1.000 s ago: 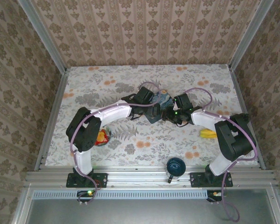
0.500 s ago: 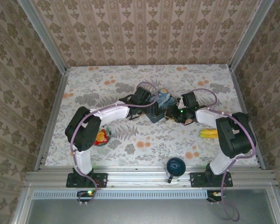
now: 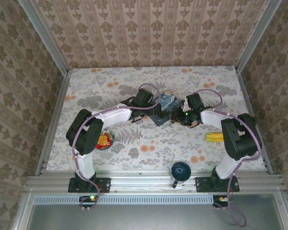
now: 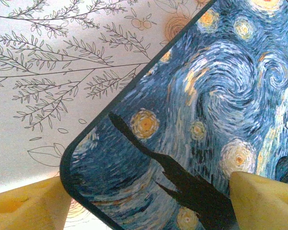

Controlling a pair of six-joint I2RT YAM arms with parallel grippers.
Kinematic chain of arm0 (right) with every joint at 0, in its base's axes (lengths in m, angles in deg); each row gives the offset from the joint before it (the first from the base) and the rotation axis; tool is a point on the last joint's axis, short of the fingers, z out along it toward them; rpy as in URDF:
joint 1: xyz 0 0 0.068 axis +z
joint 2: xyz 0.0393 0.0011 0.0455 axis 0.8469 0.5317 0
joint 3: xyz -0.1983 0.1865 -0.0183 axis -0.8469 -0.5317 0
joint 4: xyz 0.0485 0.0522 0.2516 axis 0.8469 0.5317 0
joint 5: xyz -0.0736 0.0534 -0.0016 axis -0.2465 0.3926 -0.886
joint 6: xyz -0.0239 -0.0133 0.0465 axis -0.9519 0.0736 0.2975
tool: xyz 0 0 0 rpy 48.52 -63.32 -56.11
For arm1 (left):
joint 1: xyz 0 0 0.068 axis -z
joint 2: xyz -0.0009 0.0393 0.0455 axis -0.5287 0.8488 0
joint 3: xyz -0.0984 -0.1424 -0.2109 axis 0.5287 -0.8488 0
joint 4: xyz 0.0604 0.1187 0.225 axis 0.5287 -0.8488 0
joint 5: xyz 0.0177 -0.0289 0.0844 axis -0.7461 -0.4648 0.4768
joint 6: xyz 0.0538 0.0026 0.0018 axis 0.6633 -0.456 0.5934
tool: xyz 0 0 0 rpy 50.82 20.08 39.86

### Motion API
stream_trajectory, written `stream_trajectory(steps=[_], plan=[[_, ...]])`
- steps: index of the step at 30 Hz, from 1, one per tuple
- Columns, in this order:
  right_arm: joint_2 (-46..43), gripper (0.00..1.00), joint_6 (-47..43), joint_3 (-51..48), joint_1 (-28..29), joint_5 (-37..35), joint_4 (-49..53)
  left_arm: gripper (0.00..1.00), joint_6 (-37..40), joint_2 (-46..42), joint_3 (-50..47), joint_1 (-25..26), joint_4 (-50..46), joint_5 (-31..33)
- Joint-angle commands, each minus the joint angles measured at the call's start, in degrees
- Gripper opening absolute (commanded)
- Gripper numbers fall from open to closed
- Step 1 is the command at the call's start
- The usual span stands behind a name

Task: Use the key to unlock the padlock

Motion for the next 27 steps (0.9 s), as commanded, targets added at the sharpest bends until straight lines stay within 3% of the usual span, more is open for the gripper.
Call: stream_trajectory(steps=[1,7,12,27], plan=[[-1.26,0.27,-0.69,0.14,-1.69,-0.31,0.96,0.84,0.78,3.09,-3.65,-1.92,-11.81,5.04],[-1.52,0.28,2.49,-0.96,-4.26,4.89,-4.17,0.82,0.86,3.23,-3.41,-2.1,-11.39,4.79],[0.3,0.26,10.84,-3.37,-4.31,5.91,-13.08,0.81,0.67,3.46,-3.18,-2.0,-10.84,4.01],[0.35,0.21,26.09,-8.0,-4.23,-0.42,-32.14,0.81,0.25,4.39,-3.12,-1.42,-10.14,3.2]])
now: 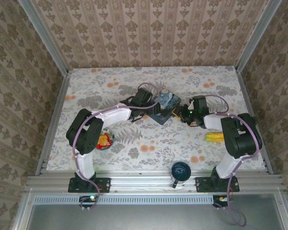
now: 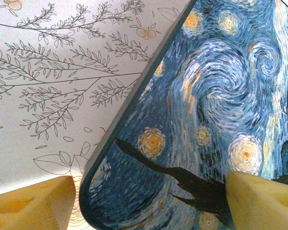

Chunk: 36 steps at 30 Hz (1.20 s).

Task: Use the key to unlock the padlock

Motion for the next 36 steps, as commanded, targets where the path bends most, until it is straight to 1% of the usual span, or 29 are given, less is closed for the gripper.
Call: stream_trajectory(steps=[1,5,6,7,9,13,14,15,20,21,22,27,30,33,36], plan=[[-0.84,0.21,4.83,-0.49,-0.47,-3.66,-7.82,0.81,0.31,4.15,-3.14,-0.76,-11.13,3.11],[-1.94,0.21,6.81,-1.95,-0.42,-6.2,-9.92,0.81,0.18,4.3,-3.21,-0.83,-10.95,3.0],[-2.37,0.21,6.45,-1.88,-0.45,-6.47,-9.28,0.79,0.13,4.41,-3.18,-0.95,-10.89,3.02],[-2.72,0.21,5.83,-1.71,-0.43,-6.63,-8.15,0.73,0.13,4.37,-3.22,-1.0,-10.84,3.02],[-4.04,0.21,3.77,-1.35,-0.42,-7.01,-4.55,0.64,0.13,4.32,-3.36,-1.44,-10.69,3.02],[-8.02,0.2,-0.78,-1.78,-0.42,-8.12,2.21,0.61,0.52,3.73,-3.62,-2.7,-10.26,3.02],[-9.18,0.2,-2.0,-1.87,-0.46,-8.32,4.3,0.56,0.73,3.59,-3.62,-3.16,-10.1,3.02],[-10.27,0.2,-3.23,-2.02,-0.42,-8.58,6.23,0.55,0.98,3.53,-3.56,-3.52,-9.95,2.98],[-15.23,0.2,-8.31,-3.17,-0.29,-10.59,15.23,0.53,2.22,3.56,-2.4,-5.52,-9.33,2.69],[-16.12,0.2,-9.46,-3.15,-0.16,-11.01,17.17,0.48,2.48,3.83,-1.96,-5.99,-8.92,2.44],[-16.72,0.2,-10.43,-3.15,-0.12,-11.2,18.86,0.47,2.71,4.11,-1.52,-6.41,-8.74,2.2],[-17.89,0.21,-16.23,-1.77,1.51,-11.04,27.01,0.46,4.08,6.95,2.83,-8.78,-8.6,0.5],[-17.35,0.21,-18.36,-1.43,2.33,-7.53,28.13,0.46,4.73,8.91,5.81,-10.18,-8.47,-0.61],[-16.78,0.2,-20.09,-0.94,2.88,-6.93,30.41,0.46,5.51,10.58,9.07,-11.83,-8.61,-1.6],[-15.77,0.21,-22.36,0.33,3.3,-7.28,33.87,0.51,6.02,11.59,12.24,-13.45,-8.5,-3.21]])
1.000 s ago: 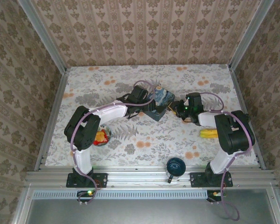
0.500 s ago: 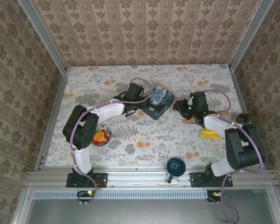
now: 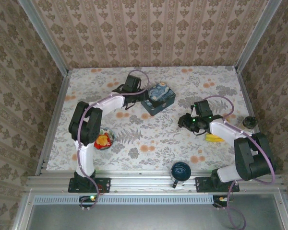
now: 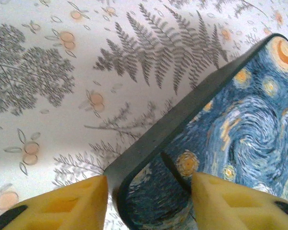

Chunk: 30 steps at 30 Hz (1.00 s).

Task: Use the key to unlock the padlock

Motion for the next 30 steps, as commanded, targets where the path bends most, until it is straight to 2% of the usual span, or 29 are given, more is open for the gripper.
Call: stream_trajectory(steps=[1,4,9,15,19,20,23,30], plan=[[0.9,0.21,-4.96,3.07,0.73,0.64,6.26,0.55,2.17,3.66,1.28,-2.59,-7.81,0.2],[1.46,0.2,-7.44,4.75,1.37,-1.87,9.97,0.61,1.94,2.44,2.24,-3.04,-7.11,-1.02],[3.55,0.22,-10.36,8.7,2.27,-6.06,14.53,0.82,0.44,-1.07,0.88,-2.8,-5.91,-2.24],[11.08,0.24,-14.68,18.26,5.02,-14.38,23.93,0.99,-1.12,-6.17,-3.91,-2.25,-4.03,-0.38],[16.5,0.26,-15.65,23.06,6.64,-18.92,26.55,1.0,-2.31,-9.04,-6.92,-2.07,-2.83,-0.3],[17.71,0.27,-15.65,23.96,6.75,-19.26,26.66,0.97,-2.86,-9.64,-7.68,-1.99,-2.35,-0.46],[20.76,0.37,-15.73,26.15,7.05,-19.06,26.48,0.9,-3.83,-10.79,-9.19,-1.34,-1.07,-1.27],[24.95,0.49,-16.87,30.29,7.31,-18.86,27.1,0.88,-4.44,-9.31,-8.56,0.04,-0.69,-2.91]])
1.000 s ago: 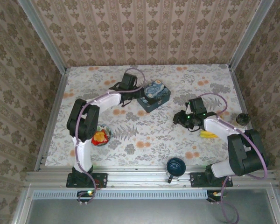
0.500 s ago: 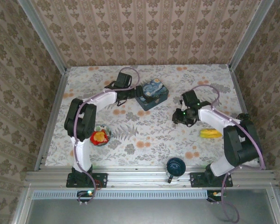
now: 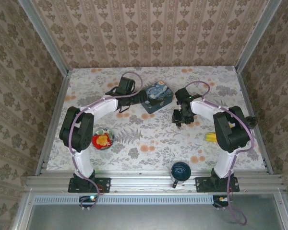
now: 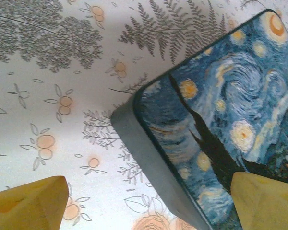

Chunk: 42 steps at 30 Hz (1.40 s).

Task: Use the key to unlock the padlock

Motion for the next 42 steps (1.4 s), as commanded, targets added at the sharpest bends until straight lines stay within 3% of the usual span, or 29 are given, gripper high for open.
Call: stream_trajectory(steps=[1,12,21,31,37,42], plan=[[1.05,0.54,-1.5,2.78,0.44,-1.33,2.35,0.88,-1.14,0.32,0.23,0.59,0.75,-1.4],[0.85,0.69,-3.3,10.43,-3.28,2.18,-2.63,0.78,-1.54,2.01,1.55,1.57,0.76,-2.32],[7.42,0.72,-3.55,19.56,-7.15,9.8,-11.15,0.75,-1.37,3.25,2.87,2.02,0.05,-2.59],[16.8,0.59,-3.09,28.63,-6.95,14.5,-11.1,0.73,-1.61,5.51,5.52,2.02,-0.13,-3.88],[11.62,0.44,-0.9,21.01,-5.77,16.31,-13.83,0.69,-1.2,7.19,7.52,2.02,-0.31,-4.67],[5.95,0.42,3.05,11.92,-5.02,17.89,-17.93,0.68,-1.1,7.44,7.44,2.02,0.73,-5.29]])
